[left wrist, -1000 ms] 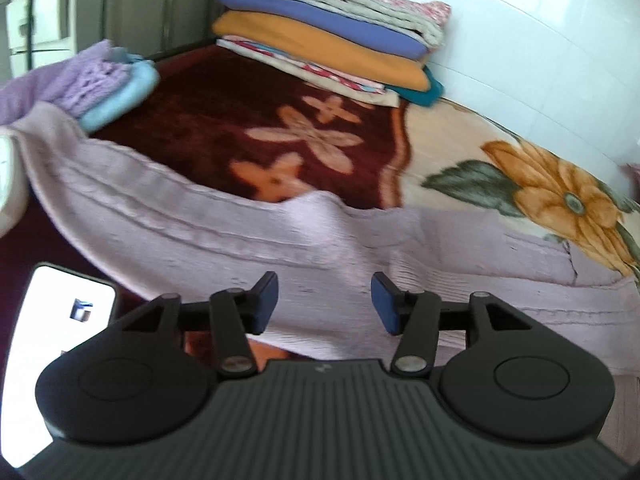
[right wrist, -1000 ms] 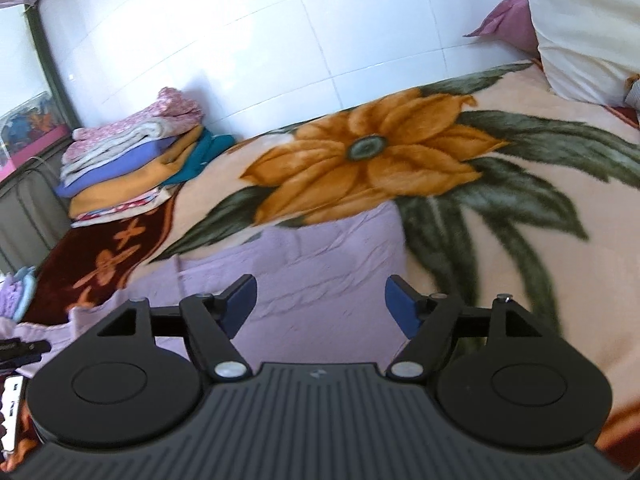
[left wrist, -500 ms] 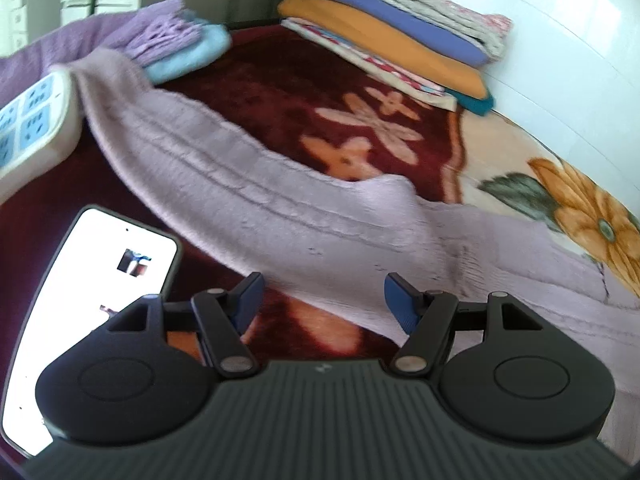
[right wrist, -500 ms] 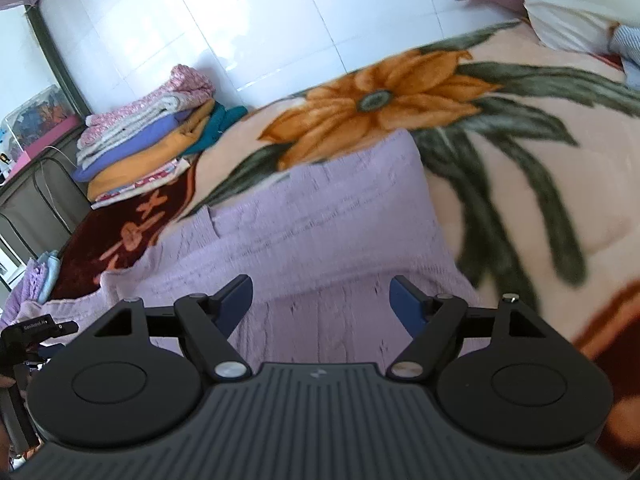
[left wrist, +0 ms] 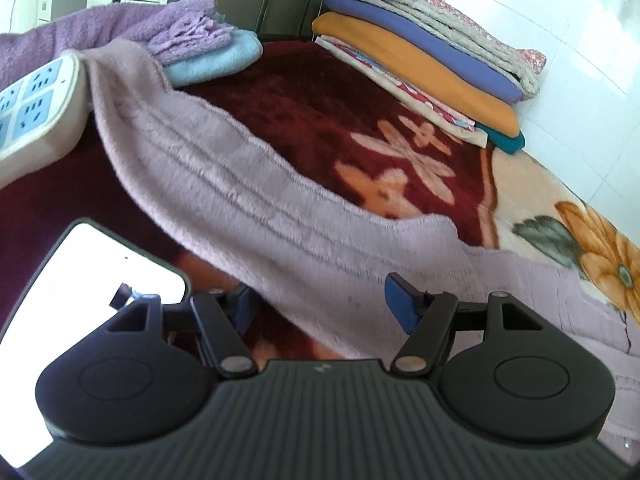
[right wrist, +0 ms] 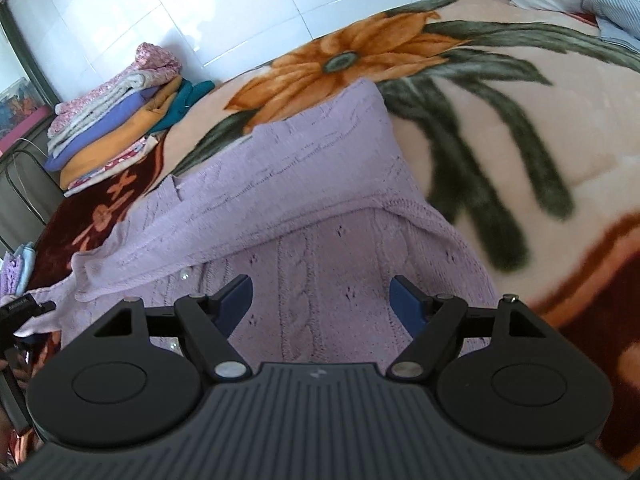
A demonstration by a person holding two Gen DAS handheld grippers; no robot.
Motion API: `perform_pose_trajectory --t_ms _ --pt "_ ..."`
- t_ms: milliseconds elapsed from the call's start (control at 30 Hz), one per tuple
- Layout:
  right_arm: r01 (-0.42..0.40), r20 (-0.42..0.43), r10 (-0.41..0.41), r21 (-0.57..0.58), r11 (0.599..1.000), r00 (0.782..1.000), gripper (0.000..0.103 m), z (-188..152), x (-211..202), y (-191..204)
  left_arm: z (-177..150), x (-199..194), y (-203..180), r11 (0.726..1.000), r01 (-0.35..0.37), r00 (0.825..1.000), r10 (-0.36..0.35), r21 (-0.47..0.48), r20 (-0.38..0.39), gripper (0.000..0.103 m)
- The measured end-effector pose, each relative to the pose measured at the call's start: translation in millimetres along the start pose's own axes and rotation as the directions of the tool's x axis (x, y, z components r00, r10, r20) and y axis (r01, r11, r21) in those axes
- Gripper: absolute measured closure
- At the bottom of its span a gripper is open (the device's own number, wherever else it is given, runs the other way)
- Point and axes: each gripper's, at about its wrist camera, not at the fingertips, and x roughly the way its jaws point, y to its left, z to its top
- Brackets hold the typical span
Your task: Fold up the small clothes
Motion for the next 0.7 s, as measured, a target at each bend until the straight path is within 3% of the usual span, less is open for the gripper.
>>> perform_pose_trajectory --t_ms 200,467,533,600,700 --pt "0.023 0.004 -0.023 -0.028 0.999 1.000 0.022 -1.5 3.0 0.8 18.9 15.7 9.8 1.000 -0.001 0.999 0.002 -0.014 0.049 0.034" --pt "0.018 0.031 -0.017 -0.038 0.999 0.999 0.022 2.7 0.4 -0.6 38.2 26.2 36.5 0.986 0.074 0.996 -0.065 -0.151 0.064 0.035" --pt "0.013 0.041 -0.011 -0.042 0.999 0.999 0.022 3.5 -1.2 -0.3 40.0 23.7 38.9 0.984 0.086 0.994 -0.075 -0.157 0.075 0.047" --pt "0.009 0.048 -0.006 -0.047 0.999 0.999 0.022 3.5 -3.1 0.6 42.6 21.9 37.5 0.991 0.068 0.996 -0.060 -0.114 0.071 0.093" --pt "0.000 0.057 0.003 -0.050 0.999 0.998 0.022 4.1 -5.1 1.9 44.0 14.3 39.3 0.991 0.099 0.992 -0.091 -0.091 0.091 0.094"
